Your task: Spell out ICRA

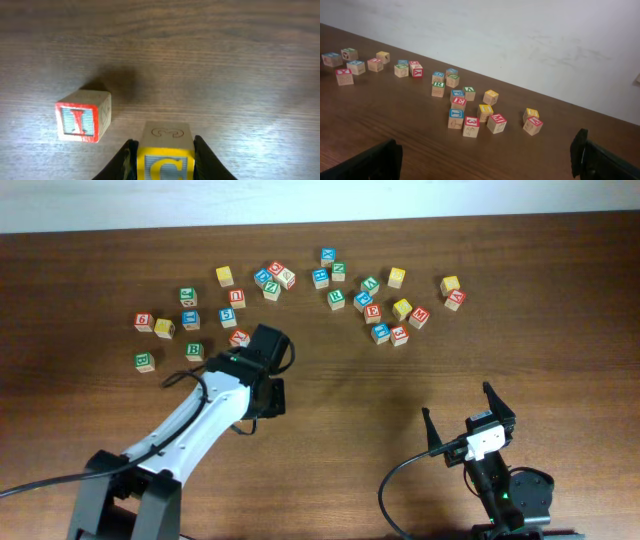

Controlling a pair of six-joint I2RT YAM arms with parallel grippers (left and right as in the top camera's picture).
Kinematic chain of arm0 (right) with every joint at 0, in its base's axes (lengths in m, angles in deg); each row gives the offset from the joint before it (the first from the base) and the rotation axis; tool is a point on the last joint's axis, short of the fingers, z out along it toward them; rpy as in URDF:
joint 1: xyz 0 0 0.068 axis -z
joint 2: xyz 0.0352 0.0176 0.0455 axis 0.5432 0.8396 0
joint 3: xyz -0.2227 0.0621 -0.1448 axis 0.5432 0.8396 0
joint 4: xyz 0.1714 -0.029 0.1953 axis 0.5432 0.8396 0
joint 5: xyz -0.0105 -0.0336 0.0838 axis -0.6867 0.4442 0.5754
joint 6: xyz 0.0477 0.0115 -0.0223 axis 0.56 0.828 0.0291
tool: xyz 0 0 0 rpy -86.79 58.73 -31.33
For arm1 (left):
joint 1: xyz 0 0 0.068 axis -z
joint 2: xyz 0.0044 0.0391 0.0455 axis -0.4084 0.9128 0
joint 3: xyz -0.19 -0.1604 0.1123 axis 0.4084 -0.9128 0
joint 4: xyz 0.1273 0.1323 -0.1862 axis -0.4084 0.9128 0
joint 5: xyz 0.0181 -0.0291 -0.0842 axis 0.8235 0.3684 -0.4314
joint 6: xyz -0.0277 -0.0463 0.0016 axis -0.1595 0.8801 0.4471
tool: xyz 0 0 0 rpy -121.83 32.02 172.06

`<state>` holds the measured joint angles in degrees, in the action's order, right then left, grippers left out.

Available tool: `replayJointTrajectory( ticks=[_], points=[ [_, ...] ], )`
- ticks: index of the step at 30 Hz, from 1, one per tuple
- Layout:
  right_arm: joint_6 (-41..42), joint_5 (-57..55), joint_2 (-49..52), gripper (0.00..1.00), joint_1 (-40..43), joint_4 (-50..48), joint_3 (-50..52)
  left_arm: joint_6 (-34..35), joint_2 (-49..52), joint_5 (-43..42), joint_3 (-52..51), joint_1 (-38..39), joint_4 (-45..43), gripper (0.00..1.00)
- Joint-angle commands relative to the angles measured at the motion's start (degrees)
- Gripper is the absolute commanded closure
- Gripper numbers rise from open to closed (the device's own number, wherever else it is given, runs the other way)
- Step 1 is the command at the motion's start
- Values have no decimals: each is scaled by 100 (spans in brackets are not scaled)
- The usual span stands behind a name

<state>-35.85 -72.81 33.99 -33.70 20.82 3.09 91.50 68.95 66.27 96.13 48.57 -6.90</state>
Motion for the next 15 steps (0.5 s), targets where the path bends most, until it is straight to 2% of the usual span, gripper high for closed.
replayJointTrajectory(
  ticks=[1,15],
  points=[
    [24,70,-37,2,-33,26,31,127,-13,46,-313,20,-306,74],
    [24,70,-37,2,-33,26,31,83,31,52,-573,20,-741,74]
  ],
)
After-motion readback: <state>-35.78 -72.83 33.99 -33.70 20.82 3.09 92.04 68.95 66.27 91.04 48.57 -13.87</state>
